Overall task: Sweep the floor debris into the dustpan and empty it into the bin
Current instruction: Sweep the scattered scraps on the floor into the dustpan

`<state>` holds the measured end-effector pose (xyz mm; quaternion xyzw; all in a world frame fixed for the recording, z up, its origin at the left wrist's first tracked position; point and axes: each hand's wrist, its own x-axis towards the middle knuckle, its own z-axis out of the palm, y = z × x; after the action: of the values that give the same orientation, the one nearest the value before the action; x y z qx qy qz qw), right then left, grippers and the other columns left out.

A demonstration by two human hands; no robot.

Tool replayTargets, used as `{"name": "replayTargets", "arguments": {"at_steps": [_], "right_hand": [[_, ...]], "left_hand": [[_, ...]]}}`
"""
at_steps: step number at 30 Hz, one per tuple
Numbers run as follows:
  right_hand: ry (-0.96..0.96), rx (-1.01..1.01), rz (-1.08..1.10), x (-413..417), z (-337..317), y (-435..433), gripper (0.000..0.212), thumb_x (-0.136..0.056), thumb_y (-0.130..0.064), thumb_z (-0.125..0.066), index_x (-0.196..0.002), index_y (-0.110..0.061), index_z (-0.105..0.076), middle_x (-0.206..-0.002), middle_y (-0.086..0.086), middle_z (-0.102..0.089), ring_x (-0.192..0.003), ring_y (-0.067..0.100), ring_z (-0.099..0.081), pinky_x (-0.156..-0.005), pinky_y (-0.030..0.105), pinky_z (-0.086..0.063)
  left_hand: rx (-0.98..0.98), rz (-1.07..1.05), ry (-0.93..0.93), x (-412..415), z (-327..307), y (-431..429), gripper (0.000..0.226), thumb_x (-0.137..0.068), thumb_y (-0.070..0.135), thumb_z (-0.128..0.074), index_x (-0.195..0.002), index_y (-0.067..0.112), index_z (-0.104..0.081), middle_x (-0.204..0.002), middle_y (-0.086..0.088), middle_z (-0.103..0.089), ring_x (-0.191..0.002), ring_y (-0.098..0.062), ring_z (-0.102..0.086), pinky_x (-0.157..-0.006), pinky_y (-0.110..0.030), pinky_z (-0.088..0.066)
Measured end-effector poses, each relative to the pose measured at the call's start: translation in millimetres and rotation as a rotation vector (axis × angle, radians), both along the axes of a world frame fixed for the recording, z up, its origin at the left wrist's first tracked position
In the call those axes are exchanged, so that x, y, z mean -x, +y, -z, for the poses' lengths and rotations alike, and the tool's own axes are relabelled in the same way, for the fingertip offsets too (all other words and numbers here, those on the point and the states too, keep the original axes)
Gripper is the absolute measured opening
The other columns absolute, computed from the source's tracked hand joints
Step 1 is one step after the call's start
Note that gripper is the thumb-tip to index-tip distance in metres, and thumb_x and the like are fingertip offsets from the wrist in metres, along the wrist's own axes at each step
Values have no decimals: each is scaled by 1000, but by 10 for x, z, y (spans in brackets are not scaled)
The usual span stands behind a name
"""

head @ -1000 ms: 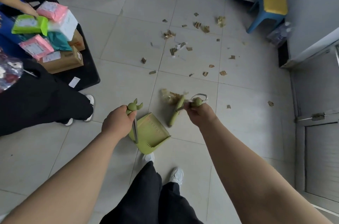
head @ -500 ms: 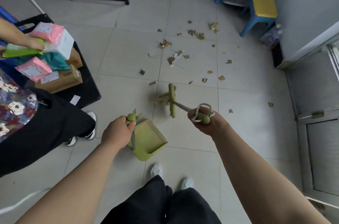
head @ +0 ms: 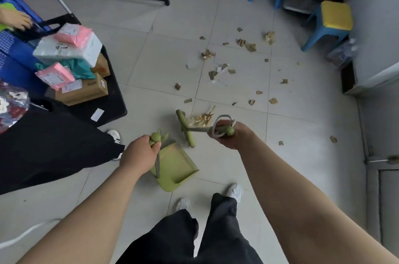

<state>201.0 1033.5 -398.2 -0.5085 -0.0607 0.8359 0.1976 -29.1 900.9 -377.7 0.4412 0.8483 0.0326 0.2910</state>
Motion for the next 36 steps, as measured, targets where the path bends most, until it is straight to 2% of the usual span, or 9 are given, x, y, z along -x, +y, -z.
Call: {"name": "replayTargets", "arguments": {"at_steps": [4, 7, 10, 13, 16, 23, 26, 32, 36], "right_hand": [[-111, -57, 6, -282, 205, 317, 29, -94, 5, -26, -83, -6, -50, -139, 28, -47, -47, 21, -57, -41, 23, -44], [-141, -40, 30, -577, 227, 565, 27, -93, 5, -24, -85, -8, -46, -117, 22, -49, -40, 21, -52, -36, 20, -40], [-206, -62, 25, -858, 224, 726, 29, -94, 4, -26, -78, -5, -48, -84, 13, -49, -54, 23, -48, -40, 23, -44], [-160, -109, 5, -1088, 230, 779, 45, -94, 7, -15, -67, -4, -50, -78, 8, -39, -61, 23, -38, -38, 20, -44], [-272, -105, -40, -1321, 112, 814, 28, -95, 4, -35, -73, -6, -48, -68, 8, -45, -55, 17, -44, -44, 20, -43], [-230, -92, 83, -2145, -134, 923, 16, -92, 9, -43, -88, 1, -57, -80, 16, -63, -59, 16, -66, -52, 17, -50], [-205, -110, 134, -2402, -313, 900, 22, -93, 9, -38, -82, 1, -56, -63, 15, -66, -50, 16, -65, -53, 15, -47], [-315, -173, 197, -3071, -568, 749, 21, -90, 13, -40, -81, -1, -53, -75, 15, -66, -65, 17, -58, -68, 21, -42], [-474, -150, 275, -3375, -572, 583, 21, -86, 14, -49, -73, 0, -55, -72, 15, -61, -48, 15, -66, -51, 20, -52]], "left_hand": [[-1, -8, 16, -199, 36, 145, 23, -96, 37, -49, -86, 16, -48, -95, -12, -64, -95, -36, -60, -70, -35, -41], [3, -17, 17, -394, 56, 302, 23, -96, 37, -49, -86, 16, -47, -94, -11, -64, -94, -36, -59, -71, -35, -42], [11, -4, 21, -624, 58, 480, 24, -96, 37, -48, -86, 15, -47, -91, -10, -61, -91, -35, -58, -71, -35, -42], [4, 7, 22, -866, 28, 669, 25, -97, 37, -47, -87, 14, -48, -85, -5, -54, -83, -31, -51, -70, -35, -41], [-5, 18, 14, -1086, 9, 844, 26, -97, 37, -47, -86, 13, -48, -82, -3, -52, -82, -30, -51, -69, -34, -40], [-13, 99, 9, -1648, -33, 1225, 29, -97, 41, -45, -89, 14, -49, -84, -1, -50, -81, -28, -47, -68, -33, -38], [-26, 150, -7, -1873, -56, 1358, 28, -97, 41, -45, -87, 15, -48, -84, 0, -50, -80, -27, -47, -67, -32, -37], [-33, 260, -16, -2260, -96, 1594, 27, -97, 39, -46, -86, 14, -46, -91, -7, -55, -83, -29, -49, -70, -33, -39], [-42, 353, -8, -2463, -91, 1712, 27, -97, 38, -46, -92, 13, -50, -108, -15, -62, -100, -36, -57, -73, -33, -40]]}}
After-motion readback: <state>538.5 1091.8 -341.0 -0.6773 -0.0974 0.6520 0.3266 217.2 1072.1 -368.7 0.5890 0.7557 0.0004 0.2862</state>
